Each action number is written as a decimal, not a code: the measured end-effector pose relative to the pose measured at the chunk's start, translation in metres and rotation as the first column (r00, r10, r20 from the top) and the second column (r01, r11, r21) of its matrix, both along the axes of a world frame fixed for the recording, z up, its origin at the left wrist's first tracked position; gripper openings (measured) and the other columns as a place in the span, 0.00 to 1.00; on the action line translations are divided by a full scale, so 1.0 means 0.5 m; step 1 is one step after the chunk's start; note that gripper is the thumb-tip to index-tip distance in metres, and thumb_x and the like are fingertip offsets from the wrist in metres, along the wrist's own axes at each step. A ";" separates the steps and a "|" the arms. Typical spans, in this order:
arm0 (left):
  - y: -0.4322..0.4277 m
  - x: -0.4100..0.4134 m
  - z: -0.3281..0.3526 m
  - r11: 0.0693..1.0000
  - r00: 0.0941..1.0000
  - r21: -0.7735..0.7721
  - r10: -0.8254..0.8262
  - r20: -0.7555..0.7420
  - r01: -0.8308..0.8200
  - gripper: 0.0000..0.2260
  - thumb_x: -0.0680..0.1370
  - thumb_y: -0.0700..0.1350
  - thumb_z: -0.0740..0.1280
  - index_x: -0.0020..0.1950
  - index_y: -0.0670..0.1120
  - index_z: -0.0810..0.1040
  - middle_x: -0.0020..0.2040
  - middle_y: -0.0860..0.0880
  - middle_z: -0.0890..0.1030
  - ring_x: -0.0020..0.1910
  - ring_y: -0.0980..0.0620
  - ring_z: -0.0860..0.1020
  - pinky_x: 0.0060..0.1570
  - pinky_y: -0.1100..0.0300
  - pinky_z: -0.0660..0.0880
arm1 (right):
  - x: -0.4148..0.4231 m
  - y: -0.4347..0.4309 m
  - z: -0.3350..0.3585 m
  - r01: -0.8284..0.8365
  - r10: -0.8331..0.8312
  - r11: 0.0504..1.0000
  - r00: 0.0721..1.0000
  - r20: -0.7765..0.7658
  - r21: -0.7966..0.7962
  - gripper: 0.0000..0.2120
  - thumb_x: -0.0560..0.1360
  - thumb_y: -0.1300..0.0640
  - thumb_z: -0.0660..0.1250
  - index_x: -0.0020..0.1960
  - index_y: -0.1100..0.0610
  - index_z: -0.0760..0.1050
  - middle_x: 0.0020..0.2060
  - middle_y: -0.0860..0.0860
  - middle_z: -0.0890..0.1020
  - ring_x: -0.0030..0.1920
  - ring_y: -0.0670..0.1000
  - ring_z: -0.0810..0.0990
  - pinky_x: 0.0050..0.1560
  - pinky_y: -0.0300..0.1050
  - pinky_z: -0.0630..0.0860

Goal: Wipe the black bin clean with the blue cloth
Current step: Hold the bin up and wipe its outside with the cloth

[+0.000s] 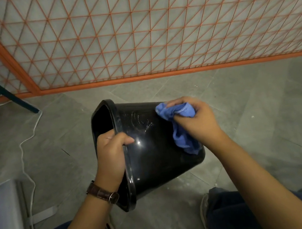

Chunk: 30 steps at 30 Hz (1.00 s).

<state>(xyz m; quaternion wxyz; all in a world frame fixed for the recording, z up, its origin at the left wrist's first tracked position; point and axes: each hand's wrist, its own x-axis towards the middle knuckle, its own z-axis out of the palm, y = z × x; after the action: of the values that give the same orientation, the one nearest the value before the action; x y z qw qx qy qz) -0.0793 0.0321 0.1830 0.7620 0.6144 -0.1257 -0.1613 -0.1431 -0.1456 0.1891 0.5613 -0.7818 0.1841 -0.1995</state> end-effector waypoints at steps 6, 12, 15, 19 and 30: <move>-0.021 -0.018 -0.006 1.000 0.998 -0.001 -0.015 -0.068 0.015 0.09 0.61 0.37 0.61 0.22 0.45 0.74 0.23 0.50 0.73 0.25 0.56 0.72 0.28 0.66 0.68 | -0.001 0.037 -0.015 -0.093 0.096 0.964 0.995 0.000 -0.248 0.14 0.71 0.60 0.67 0.56 0.49 0.78 0.52 0.47 0.82 0.51 0.38 0.78 0.53 0.30 0.73; -0.018 -0.008 -0.004 0.998 0.993 -0.059 -0.012 -0.121 0.005 0.14 0.65 0.33 0.61 0.22 0.45 0.78 0.22 0.52 0.76 0.24 0.59 0.75 0.27 0.68 0.71 | -0.004 0.050 0.007 -0.197 0.175 0.973 0.969 0.173 0.117 0.10 0.67 0.70 0.65 0.40 0.58 0.80 0.44 0.50 0.85 0.48 0.49 0.83 0.52 0.42 0.77; -0.026 -0.015 -0.009 0.998 0.989 -0.056 -0.039 -0.144 0.032 0.10 0.61 0.36 0.60 0.23 0.45 0.77 0.24 0.51 0.77 0.25 0.57 0.76 0.28 0.68 0.72 | 0.002 0.043 -0.001 0.022 -0.024 1.000 0.993 0.114 0.018 0.10 0.70 0.65 0.66 0.42 0.51 0.80 0.42 0.46 0.85 0.47 0.47 0.82 0.51 0.43 0.77; -0.034 -0.023 -0.010 0.999 0.988 -0.031 0.005 -0.151 -0.010 0.09 0.63 0.33 0.61 0.23 0.42 0.71 0.21 0.52 0.72 0.22 0.58 0.71 0.25 0.68 0.68 | 0.002 0.059 -0.019 -0.153 0.169 0.941 0.985 0.026 -0.301 0.16 0.70 0.59 0.67 0.56 0.47 0.76 0.53 0.39 0.79 0.56 0.49 0.76 0.58 0.37 0.72; -0.032 -0.021 -0.026 0.997 0.998 0.060 -0.050 -0.049 0.053 0.07 0.60 0.37 0.61 0.22 0.45 0.71 0.22 0.50 0.70 0.25 0.56 0.69 0.29 0.63 0.66 | 0.013 0.035 -0.009 -0.071 0.077 0.985 0.996 0.035 -0.158 0.13 0.70 0.61 0.66 0.44 0.42 0.76 0.45 0.41 0.82 0.47 0.40 0.80 0.47 0.34 0.75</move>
<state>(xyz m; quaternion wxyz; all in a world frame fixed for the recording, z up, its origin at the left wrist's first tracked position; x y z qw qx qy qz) -0.0897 0.0161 0.1700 0.7412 0.6302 -0.1181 -0.1991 -0.1365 -0.1281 0.1846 0.5088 -0.8256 0.1270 -0.2085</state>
